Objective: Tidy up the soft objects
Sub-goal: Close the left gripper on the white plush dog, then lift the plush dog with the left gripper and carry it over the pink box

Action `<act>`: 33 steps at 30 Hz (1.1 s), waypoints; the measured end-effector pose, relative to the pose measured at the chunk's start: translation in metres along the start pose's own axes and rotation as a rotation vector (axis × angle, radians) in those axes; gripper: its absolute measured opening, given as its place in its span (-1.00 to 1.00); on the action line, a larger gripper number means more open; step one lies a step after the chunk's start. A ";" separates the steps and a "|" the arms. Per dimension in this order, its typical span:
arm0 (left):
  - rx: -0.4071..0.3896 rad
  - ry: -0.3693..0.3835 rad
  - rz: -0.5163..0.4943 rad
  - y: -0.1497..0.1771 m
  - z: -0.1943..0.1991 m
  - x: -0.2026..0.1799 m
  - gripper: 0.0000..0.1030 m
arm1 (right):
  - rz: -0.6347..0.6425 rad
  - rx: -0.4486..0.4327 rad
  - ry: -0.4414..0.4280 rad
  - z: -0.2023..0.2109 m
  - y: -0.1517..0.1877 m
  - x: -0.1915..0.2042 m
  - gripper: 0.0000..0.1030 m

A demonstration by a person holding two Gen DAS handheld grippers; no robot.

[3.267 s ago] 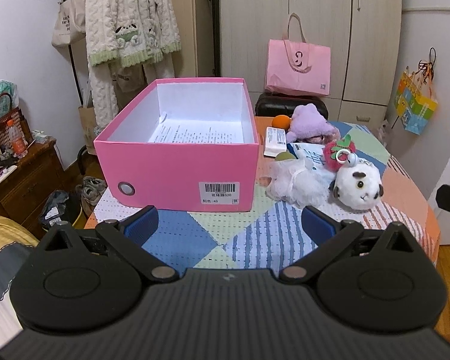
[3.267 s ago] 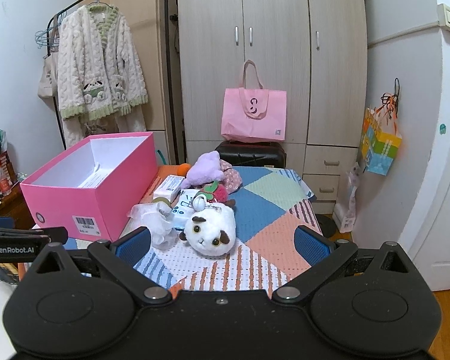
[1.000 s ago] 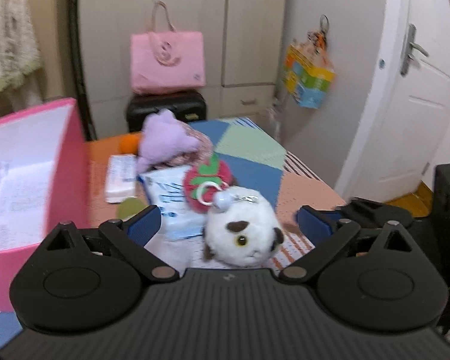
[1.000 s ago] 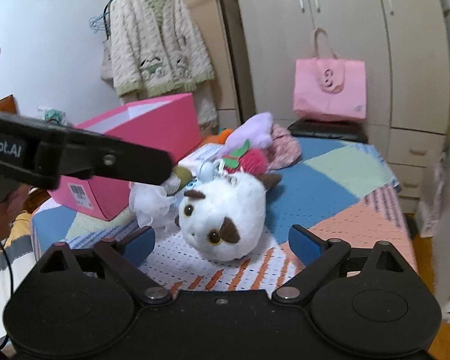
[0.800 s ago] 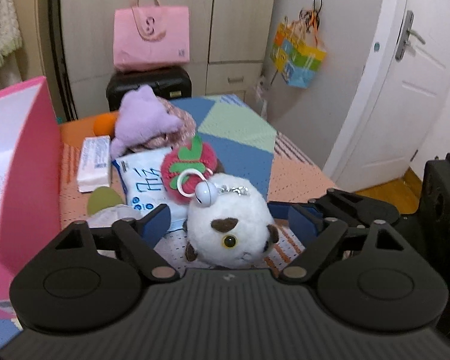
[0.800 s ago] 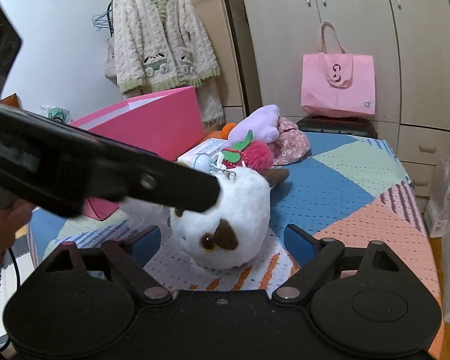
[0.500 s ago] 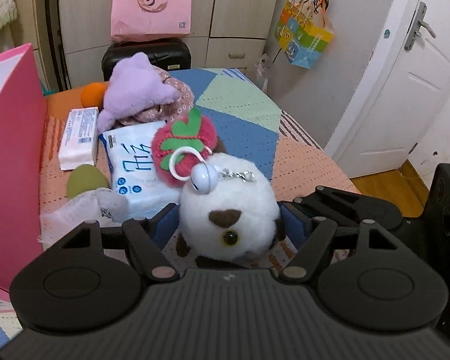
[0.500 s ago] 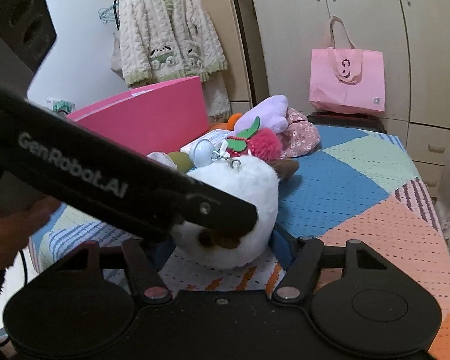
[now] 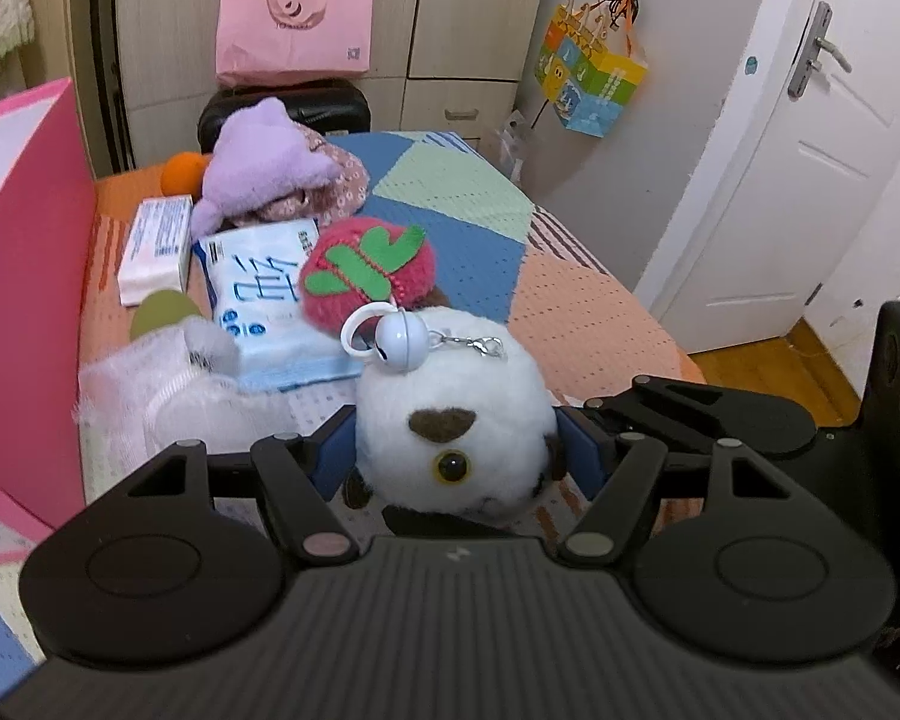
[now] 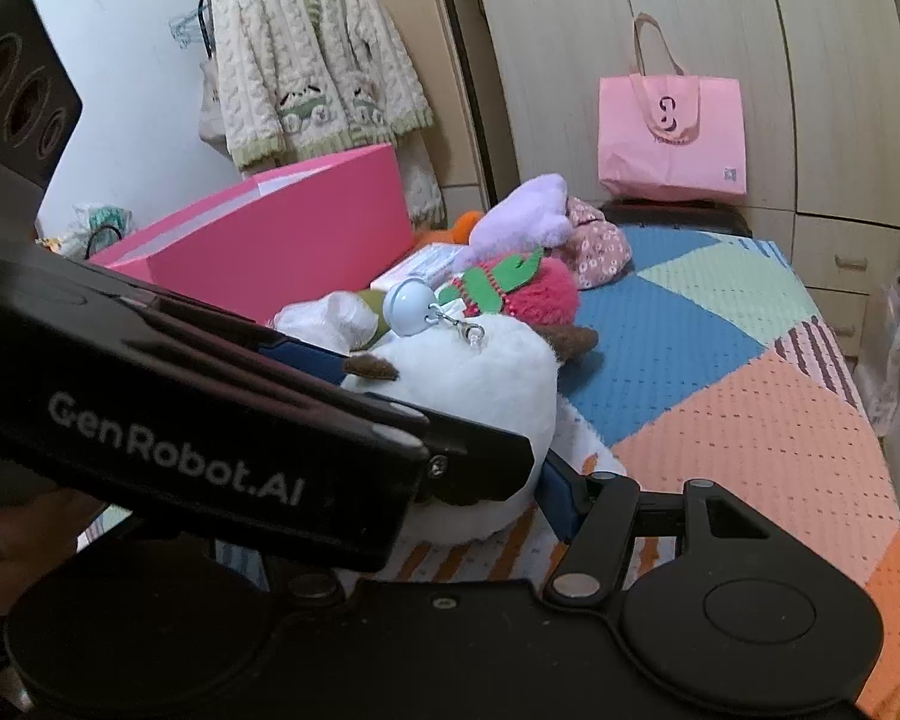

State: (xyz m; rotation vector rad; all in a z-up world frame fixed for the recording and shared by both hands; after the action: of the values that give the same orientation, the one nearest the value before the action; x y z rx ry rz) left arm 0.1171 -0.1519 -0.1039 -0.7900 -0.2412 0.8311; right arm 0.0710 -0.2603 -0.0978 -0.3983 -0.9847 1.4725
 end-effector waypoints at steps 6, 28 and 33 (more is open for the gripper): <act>-0.002 0.025 0.008 0.005 0.007 -0.007 0.35 | 0.012 0.013 0.038 0.014 0.004 0.008 0.30; 0.043 -0.014 0.052 0.042 0.068 -0.014 0.34 | 0.046 0.095 0.024 0.049 0.021 0.061 0.30; 0.056 -0.027 0.080 0.048 0.094 -0.001 0.34 | 0.097 0.132 -0.009 0.051 0.021 0.085 0.30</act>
State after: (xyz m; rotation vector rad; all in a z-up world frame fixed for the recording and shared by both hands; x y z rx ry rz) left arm 0.0436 -0.0828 -0.0729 -0.7404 -0.2109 0.9211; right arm 0.0039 -0.1951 -0.0582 -0.3478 -0.8795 1.6183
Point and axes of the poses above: each gripper's, at about its wrist camera, not at the fingertips, and z roughly against the way its jaws point, x to its left, y to its underside, the point moved 3 cm from there along -z, roughly the way its jaws point, and after that the axes turned 7 degrees about -z, right-handed, at the moved point
